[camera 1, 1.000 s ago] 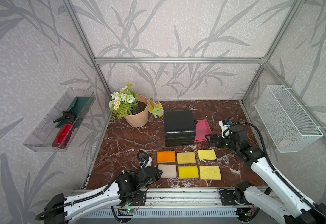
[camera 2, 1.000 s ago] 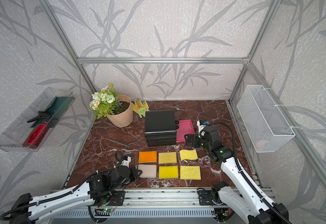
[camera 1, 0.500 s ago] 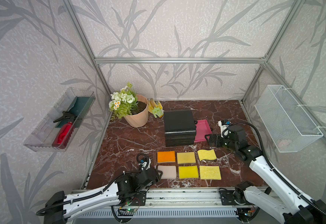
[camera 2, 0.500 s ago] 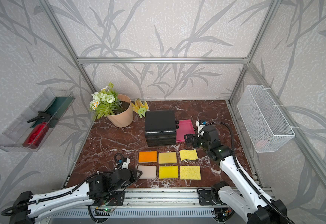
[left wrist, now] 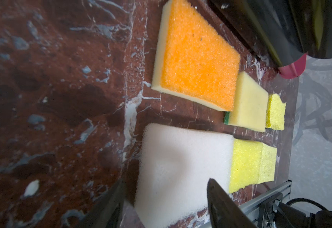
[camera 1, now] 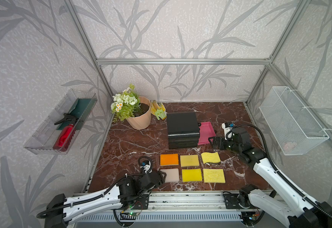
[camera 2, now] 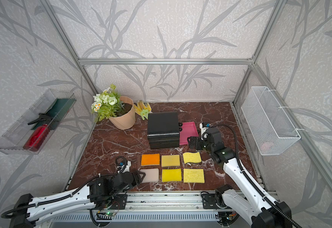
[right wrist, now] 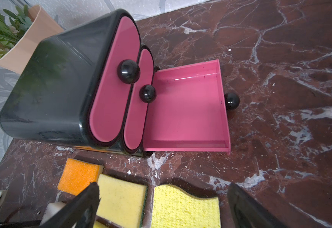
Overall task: Take the sponge out of the drawer
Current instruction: Place the sponge at the center of the board, then close the drawer of the storage box.
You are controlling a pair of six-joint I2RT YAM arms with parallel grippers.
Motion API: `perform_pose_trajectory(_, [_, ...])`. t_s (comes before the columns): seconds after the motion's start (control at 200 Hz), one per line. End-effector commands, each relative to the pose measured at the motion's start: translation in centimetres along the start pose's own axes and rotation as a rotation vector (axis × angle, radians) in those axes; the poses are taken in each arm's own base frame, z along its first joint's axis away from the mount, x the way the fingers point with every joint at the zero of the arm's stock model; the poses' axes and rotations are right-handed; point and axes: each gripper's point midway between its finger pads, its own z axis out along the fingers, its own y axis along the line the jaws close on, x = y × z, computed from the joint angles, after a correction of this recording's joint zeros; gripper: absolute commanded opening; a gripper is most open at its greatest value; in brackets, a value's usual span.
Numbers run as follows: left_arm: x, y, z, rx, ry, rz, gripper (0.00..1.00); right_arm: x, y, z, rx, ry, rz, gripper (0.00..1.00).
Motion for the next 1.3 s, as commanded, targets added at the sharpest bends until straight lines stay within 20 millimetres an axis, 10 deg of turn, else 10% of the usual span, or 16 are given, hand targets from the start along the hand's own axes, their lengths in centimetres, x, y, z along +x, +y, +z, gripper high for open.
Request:
perform_pose_trajectory(0.0, [-1.8, -0.9, -1.7, -0.014, -0.068, 0.034, 0.72, 0.0, -0.3, 0.5, 0.018, -0.003, -0.019, 0.99])
perform_pose_trajectory(0.47, [-10.5, -12.1, -11.1, -0.014, -0.291, 0.436, 0.96, -1.2, -3.6, 4.8, 0.129, 0.112, 0.004, 0.99])
perform_pose_trajectory(0.94, [-21.5, -19.5, -5.0, 0.107, -0.226, 0.381, 0.97, -0.5, -11.5, 8.7, 0.188, 0.269, 0.262, 0.99])
perform_pose_trajectory(1.295, [-23.2, -20.3, -1.7, 0.229, -0.172, 0.328, 0.97, 1.0, -15.9, 9.5, 0.403, 0.344, 0.285, 0.99])
